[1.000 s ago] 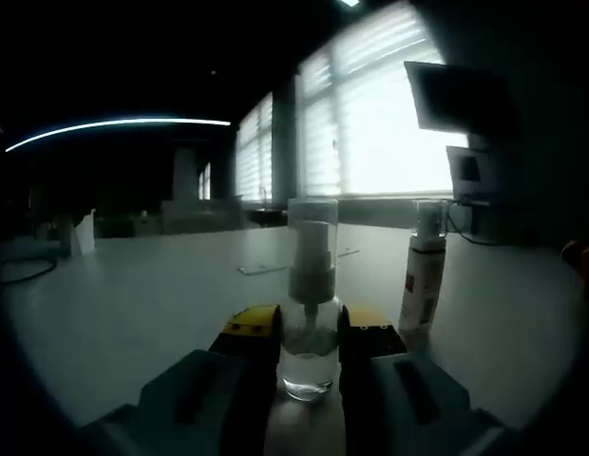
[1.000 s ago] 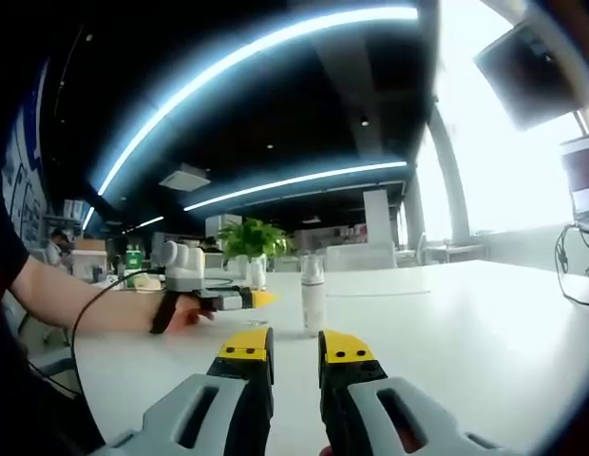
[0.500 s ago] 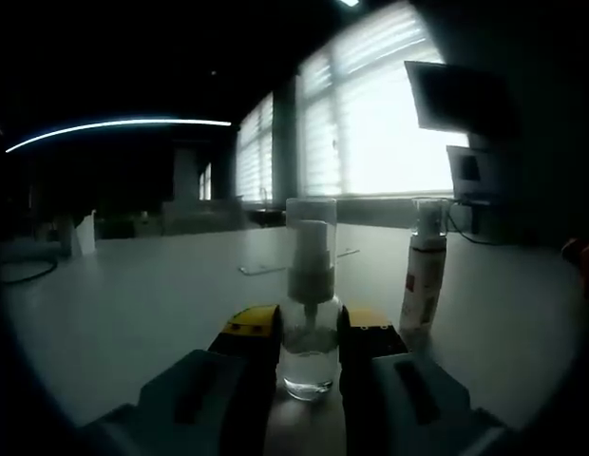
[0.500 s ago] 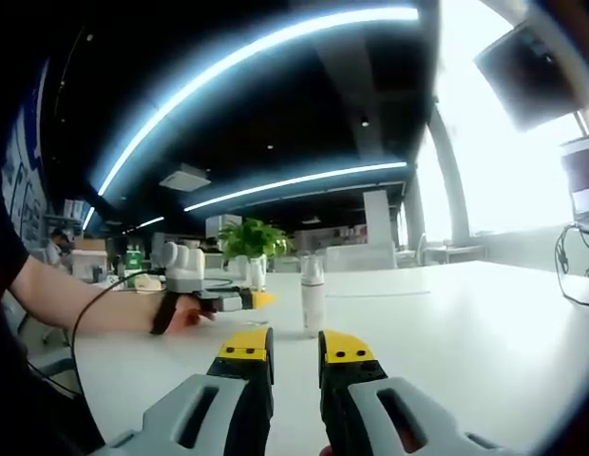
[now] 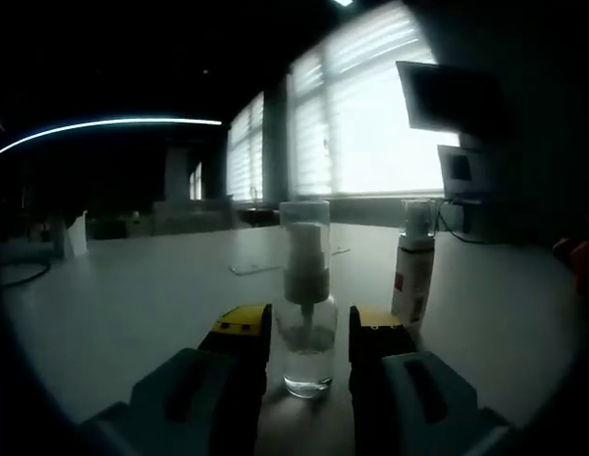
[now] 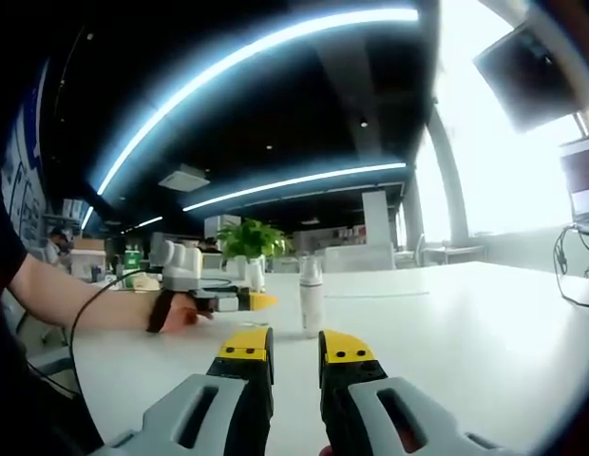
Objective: Clamp pump bottle remove cover press pump head put on cover
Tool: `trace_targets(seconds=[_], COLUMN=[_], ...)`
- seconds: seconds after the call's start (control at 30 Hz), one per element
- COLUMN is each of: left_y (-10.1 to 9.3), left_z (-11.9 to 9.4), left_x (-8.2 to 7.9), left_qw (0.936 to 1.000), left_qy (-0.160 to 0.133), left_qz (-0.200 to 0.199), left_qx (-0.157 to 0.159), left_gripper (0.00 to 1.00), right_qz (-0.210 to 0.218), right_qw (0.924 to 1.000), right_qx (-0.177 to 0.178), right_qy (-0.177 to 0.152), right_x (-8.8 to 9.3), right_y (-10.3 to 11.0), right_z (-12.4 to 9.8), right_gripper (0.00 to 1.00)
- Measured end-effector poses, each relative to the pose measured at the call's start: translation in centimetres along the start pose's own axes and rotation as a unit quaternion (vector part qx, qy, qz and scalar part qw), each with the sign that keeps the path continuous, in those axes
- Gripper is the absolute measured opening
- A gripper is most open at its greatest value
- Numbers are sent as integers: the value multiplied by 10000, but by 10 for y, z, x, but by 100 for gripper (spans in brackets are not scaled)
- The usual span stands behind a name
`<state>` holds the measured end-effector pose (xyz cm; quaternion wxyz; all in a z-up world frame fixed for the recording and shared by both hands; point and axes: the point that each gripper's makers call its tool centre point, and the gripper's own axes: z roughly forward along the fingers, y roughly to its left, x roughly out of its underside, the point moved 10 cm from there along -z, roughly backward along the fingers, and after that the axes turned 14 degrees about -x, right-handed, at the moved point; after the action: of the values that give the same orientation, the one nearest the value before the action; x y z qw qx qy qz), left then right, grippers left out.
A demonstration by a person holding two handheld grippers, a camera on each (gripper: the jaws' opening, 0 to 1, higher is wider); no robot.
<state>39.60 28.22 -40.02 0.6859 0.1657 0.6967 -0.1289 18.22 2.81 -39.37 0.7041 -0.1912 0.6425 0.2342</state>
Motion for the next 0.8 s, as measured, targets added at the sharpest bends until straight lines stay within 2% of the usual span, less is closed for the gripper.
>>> trace_targets(seconds=[0.13,0.37,0.67,0.8], left_y=[10,12,13,11], left_z=[-2,-20,-50,-66], left_x=[0,0,-2,-10], left_qw=[9999,9998,9996,9994], left_qy=[43,33,54,-62], left_qz=[-125,-211,-215,-252], left_qx=[-41,50,178,226], left_gripper=[23,23,23,23], right_qz=[2,-18,-37,-44], right_qw=[10000,10000,10000,10000], right_qx=[4,11,6,0], right_qy=[9,2,0,7], right_x=[0,0,0,0], right_y=[0,0,0,1], right_z=[0,0,0,0], right_gripper=[14,14,14,14])
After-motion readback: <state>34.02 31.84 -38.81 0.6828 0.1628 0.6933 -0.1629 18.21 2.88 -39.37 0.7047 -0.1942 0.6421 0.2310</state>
